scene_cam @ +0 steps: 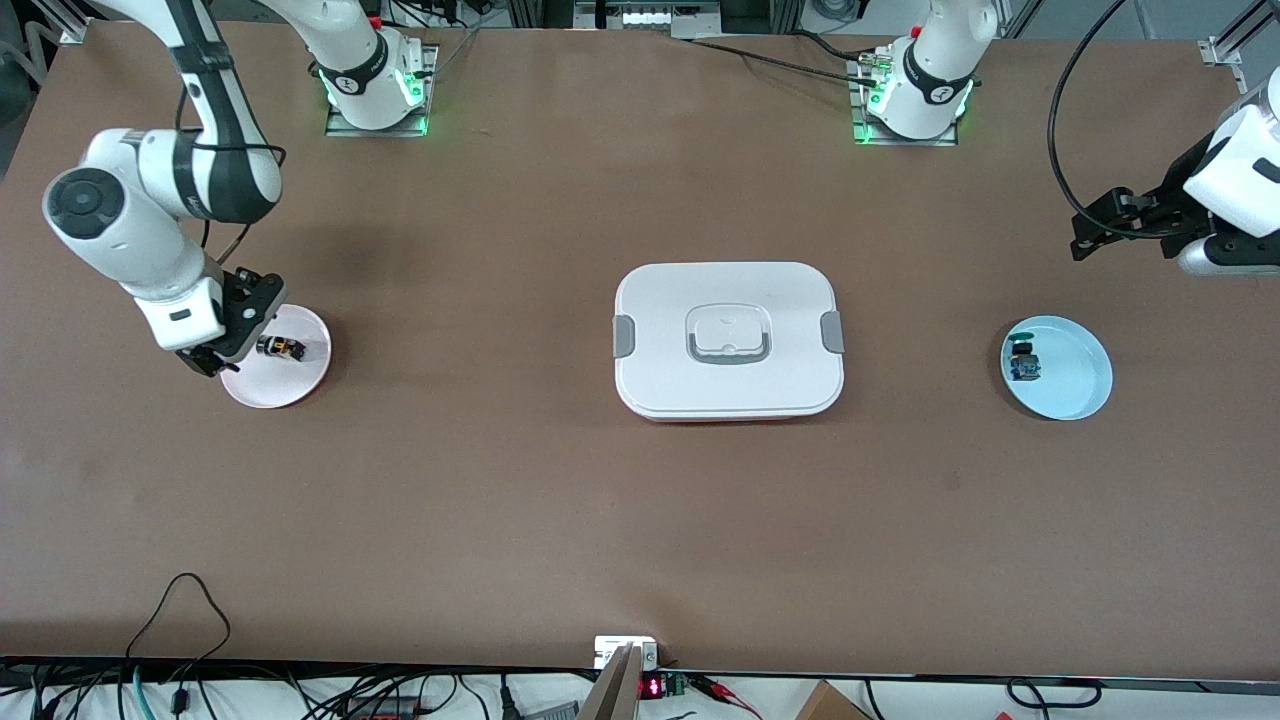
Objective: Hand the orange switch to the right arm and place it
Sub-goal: 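Lower the orange switch into the white dish and open the right gripper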
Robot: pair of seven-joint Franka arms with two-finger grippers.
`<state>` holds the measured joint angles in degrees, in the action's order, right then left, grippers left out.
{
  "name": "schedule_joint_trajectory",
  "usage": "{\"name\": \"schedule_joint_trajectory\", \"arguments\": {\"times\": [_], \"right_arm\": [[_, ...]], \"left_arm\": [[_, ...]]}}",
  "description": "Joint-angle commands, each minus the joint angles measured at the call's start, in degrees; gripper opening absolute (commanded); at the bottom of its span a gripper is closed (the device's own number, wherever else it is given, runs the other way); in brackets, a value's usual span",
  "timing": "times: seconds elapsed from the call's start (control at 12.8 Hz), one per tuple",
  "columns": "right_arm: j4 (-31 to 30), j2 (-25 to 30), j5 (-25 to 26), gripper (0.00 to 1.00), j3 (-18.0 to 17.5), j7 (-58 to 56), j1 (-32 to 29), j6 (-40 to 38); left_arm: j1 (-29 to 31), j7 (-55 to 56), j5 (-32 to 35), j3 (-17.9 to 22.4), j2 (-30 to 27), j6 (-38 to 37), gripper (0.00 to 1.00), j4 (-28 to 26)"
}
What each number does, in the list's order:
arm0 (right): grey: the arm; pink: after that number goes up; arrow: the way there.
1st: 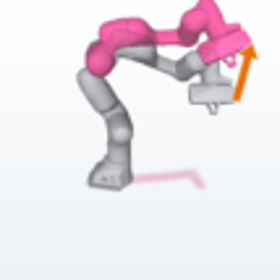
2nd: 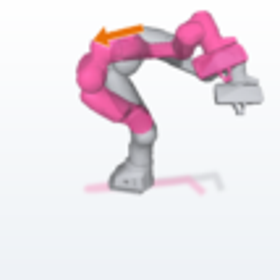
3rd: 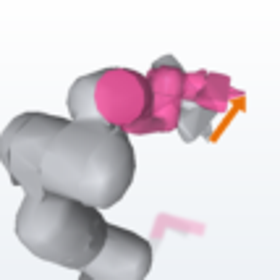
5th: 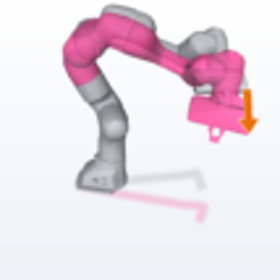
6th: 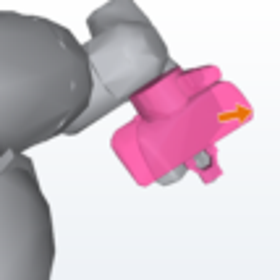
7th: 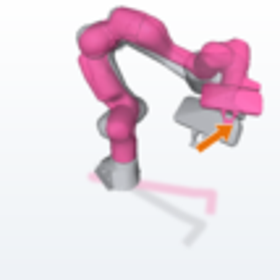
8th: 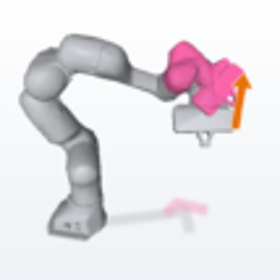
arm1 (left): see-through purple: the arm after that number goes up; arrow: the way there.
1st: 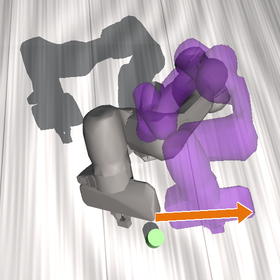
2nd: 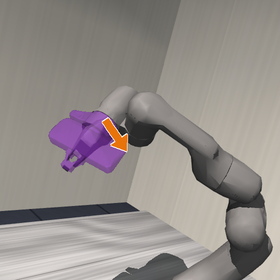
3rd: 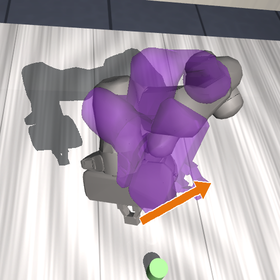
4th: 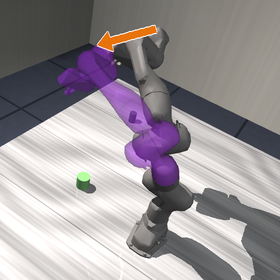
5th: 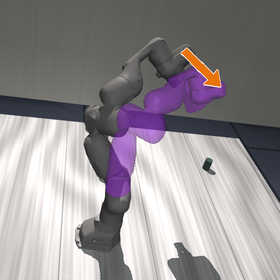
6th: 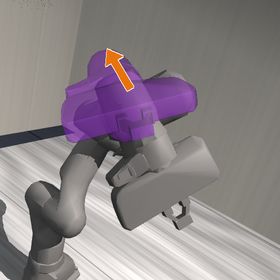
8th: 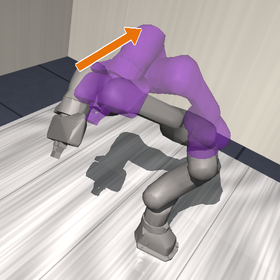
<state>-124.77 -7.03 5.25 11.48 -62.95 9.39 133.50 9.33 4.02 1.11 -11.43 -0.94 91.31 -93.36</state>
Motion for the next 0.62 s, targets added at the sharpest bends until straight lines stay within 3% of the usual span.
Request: {"name": "schedule_joint_trajectory", "arguments": {"times": [0.0, 0.23, 0.31, 0.47, 0.55], "right_arm": [[8.5, 0.2, -6.3, 1.0, 0.0, 4.7, 0.3, -13.5], [15.1, 0.3, -6.5, 1.0, 0.0, 10.5, 0.2, -21.3], [15.5, 1.0, -6.5, 1.0, 0.0, 13.4, 0.3, -21.7], [15.5, 1.8, -6.6, 1.0, 0.0, 23.2, 1.3, -21.8], [15.5, 2.3, -6.6, 1.0, 0.0, 27.8, 2.0, -23.0]], "left_arm": [[0.4, -0.5, -0.3, 0.0, 0.8, -1.3, 1.0, 1.8], [-0.2, -0.7, -1.0, 1.8, 0.8, -1.3, 1.0, 1.8], [-2.1, -0.7, -0.9, 3.9, 0.6, -1.3, 1.0, 1.6], [-8.8, -0.8, -1.1, 12.2, 0.7, -1.3, 1.0, 1.3], [-9.4, -0.9, -1.1, 13.3, 0.7, -1.3, 1.0, 1.1]]}}
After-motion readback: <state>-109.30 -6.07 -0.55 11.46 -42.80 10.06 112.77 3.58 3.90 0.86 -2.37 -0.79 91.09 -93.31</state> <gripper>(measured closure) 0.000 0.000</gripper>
